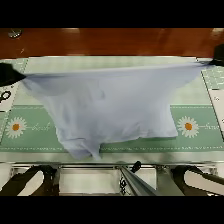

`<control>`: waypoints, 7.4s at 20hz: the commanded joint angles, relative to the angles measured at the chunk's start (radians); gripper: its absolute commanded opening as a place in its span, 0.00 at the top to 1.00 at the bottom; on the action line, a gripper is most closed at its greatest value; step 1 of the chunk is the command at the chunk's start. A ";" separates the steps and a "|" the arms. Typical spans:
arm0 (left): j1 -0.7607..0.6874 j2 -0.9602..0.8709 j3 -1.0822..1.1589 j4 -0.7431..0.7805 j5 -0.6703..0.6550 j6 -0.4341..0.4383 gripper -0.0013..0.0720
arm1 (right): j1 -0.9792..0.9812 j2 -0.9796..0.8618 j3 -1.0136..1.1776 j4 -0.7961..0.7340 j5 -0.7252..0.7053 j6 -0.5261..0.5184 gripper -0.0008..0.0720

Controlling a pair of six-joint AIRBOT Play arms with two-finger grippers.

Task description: Fold the shirts.

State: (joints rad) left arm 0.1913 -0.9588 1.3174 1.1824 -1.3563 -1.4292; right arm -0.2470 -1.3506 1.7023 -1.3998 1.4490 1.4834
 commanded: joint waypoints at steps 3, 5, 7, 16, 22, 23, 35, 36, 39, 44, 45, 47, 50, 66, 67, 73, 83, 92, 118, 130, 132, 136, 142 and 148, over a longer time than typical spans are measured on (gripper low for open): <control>-0.027 -0.307 -0.029 -0.251 0.421 0.152 0.96 | 0.005 -0.246 -0.009 0.221 -0.385 0.017 0.95; -0.064 -0.380 -0.029 -0.249 0.528 0.200 0.96 | 0.023 -0.299 -0.009 0.240 -0.506 0.017 0.95; -0.095 -0.442 -0.029 -0.248 0.626 0.207 0.96 | 0.049 -0.353 -0.009 0.238 -0.604 0.016 0.95; -0.151 -0.649 -0.027 -0.227 0.756 0.214 0.96 | 0.073 -0.510 -0.009 0.161 -0.584 0.017 0.95; -0.085 -0.637 0.052 -0.151 0.343 0.151 0.96 | 0.074 -0.483 -0.006 0.121 -0.234 0.012 0.95; -0.079 -0.644 0.053 -0.111 0.269 0.132 0.96 | 0.074 -0.483 -0.006 0.109 -0.178 0.013 0.95; -0.093 -0.715 0.053 0.075 0.113 0.037 0.83 | 0.074 -0.485 -0.006 0.051 0.011 0.008 0.71; -0.092 -0.710 0.056 0.075 0.109 0.036 0.55 | 0.074 -0.484 -0.006 0.067 0.029 -0.019 0.55; -0.061 -0.679 0.093 0.076 0.037 0.036 0.42 | 0.074 -0.460 -0.006 0.003 0.132 -0.088 0.39; 0.045 -0.508 -0.051 0.074 -0.113 0.041 0.03 | -0.029 -0.355 -0.080 0.038 0.195 -0.093 0.31; 0.070 -0.449 -0.141 0.058 -0.104 0.042 0.03 | -0.061 -0.319 -0.145 0.063 0.182 -0.106 0.31; 0.112 -0.323 -0.353 -0.077 -0.071 0.076 0.03 | -0.122 -0.244 -0.287 0.129 0.122 -0.126 0.31; 0.120 -0.167 -0.622 -0.172 0.007 0.111 0.03 | -0.174 -0.166 -0.431 0.166 0.051 -0.151 0.31; 0.117 -0.105 -0.883 -0.291 0.278 0.123 0.23 | -0.182 -0.143 -0.473 0.247 0.028 -0.161 0.32; 0.103 -0.106 -0.883 -0.316 0.311 0.123 0.27 | -0.182 -0.143 -0.473 0.247 0.031 -0.161 0.32; -0.084 -0.217 -0.883 -0.364 0.423 0.108 0.58 | -0.182 -0.143 -0.473 0.237 0.045 -0.161 0.32; -0.056 -0.216 -0.882 -0.360 0.355 0.156 0.96 | -0.255 -0.119 -0.619 0.207 0.058 -0.235 0.19; -0.056 -0.213 -0.882 -0.360 0.354 0.161 0.96 | -0.291 -0.064 -0.843 0.260 -0.077 -0.273 0.20; 0.002 -0.317 -0.308 -0.383 0.327 0.180 0.96 | 0.027 -0.025 -0.608 0.437 -0.518 -0.185 0.95; 0.001 -0.750 0.121 -0.513 0.239 0.179 0.96 | 0.091 -0.366 -0.315 0.430 -0.673 -0.097 0.95; 0.001 -0.805 0.147 -0.529 0.205 0.179 0.96 | 0.104 -0.395 -0.314 0.431 -0.696 -0.096 0.95; 0.002 -0.866 0.147 -0.528 0.193 0.164 0.96 | 0.119 -0.431 -0.314 0.422 -0.694 -0.094 0.95; 0.040 -0.863 0.148 -0.483 0.104 0.127 0.69 | 0.072 -0.367 -0.314 0.261 -0.613 -0.111 0.77; 0.077 -0.735 0.148 -0.483 0.071 0.182 0.69 | -0.046 -0.267 -0.314 0.105 -0.485 -0.068 0.26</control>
State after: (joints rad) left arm 0.2577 -1.7512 1.4643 0.6960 -1.2648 -1.2778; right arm -0.2356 -1.6482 1.3880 -1.2594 0.8837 1.4075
